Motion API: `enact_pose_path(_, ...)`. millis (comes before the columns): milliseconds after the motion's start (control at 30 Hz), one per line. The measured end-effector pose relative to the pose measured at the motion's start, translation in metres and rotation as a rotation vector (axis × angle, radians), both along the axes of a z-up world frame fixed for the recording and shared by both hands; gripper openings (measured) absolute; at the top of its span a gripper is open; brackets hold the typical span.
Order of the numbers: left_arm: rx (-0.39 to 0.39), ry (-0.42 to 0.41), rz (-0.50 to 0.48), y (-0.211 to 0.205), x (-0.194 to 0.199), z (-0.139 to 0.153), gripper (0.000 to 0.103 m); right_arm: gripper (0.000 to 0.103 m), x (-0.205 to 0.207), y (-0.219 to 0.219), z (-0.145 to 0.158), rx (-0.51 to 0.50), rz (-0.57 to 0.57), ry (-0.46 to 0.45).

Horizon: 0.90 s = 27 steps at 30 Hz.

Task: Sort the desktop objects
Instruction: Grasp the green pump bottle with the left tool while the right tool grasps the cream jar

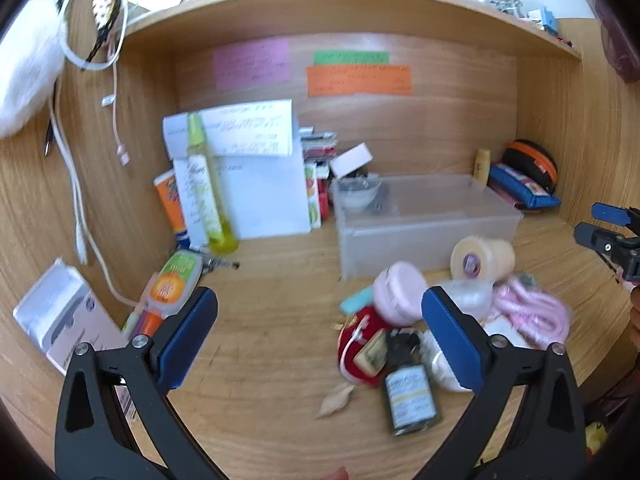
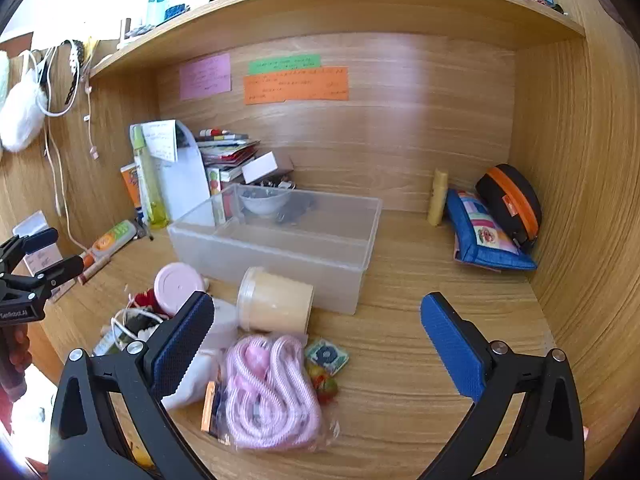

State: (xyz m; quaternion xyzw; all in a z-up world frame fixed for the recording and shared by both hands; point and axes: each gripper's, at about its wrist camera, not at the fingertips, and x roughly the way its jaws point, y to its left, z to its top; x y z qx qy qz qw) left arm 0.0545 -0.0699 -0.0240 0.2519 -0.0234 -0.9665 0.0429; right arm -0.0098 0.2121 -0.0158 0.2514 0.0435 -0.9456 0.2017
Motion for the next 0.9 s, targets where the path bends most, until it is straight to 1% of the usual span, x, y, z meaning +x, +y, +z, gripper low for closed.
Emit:
enact_pose_path(67, 0.014, -0.020, -0.003, -0.003, 0.002, -0.004, 0.103, 0.103, 0.003, 0.000, -0.005, 0.002, 0.001, -0.010)
enact_pose_path(167, 0.029, -0.047, -0.004, -0.003, 0.007, -0.014, 0.103, 0.103, 0.002, -0.001, -0.012, 0.022, 0.001, -0.052)
enact_pose_path(267, 0.040, -0.091, -0.019, 0.002, 0.011, -0.026, 0.103, 0.103, 0.000, 0.000, -0.018, 0.018, 0.009, -0.092)
enact_pose_path(367, 0.092, -0.169, -0.075, 0.006, 0.008, -0.040, 0.103, 0.103, -0.001, 0.000, -0.025, 0.020, 0.024, -0.133)
enact_pose_path(433, 0.099, -0.190, -0.095, 0.011, 0.007, -0.046, 0.103, 0.103, 0.000, -0.002, -0.029, 0.032, 0.025, -0.147)
enact_pose_path(567, 0.121, -0.212, -0.130, 0.020, 0.005, -0.054, 0.103, 0.103, 0.005, -0.009, -0.035, 0.023, 0.062, -0.179)
enact_pose_path(633, 0.128, -0.224, -0.147, 0.025, 0.003, -0.058, 0.098, 0.103, 0.007, -0.013, -0.038, 0.033, 0.070, -0.179)
enact_pose_path(700, 0.130, -0.244, -0.164, 0.031, 0.001, -0.060, 0.079, 0.103, 0.006, -0.016, -0.042, 0.049, 0.063, -0.185)
enact_pose_path(767, 0.138, -0.266, -0.177, 0.033, -0.002, -0.064, 0.073, 0.103, 0.002, -0.015, -0.045, 0.059, 0.045, -0.192)
enact_pose_path(833, 0.149, -0.278, -0.181, 0.034, -0.004, -0.066, 0.070, 0.101, -0.005, -0.011, -0.049, 0.070, 0.021, -0.200)
enact_pose_path(900, 0.153, -0.285, -0.182, 0.034, -0.005, -0.068, 0.066, 0.101, -0.013, -0.005, -0.052, 0.063, 0.005, -0.226)
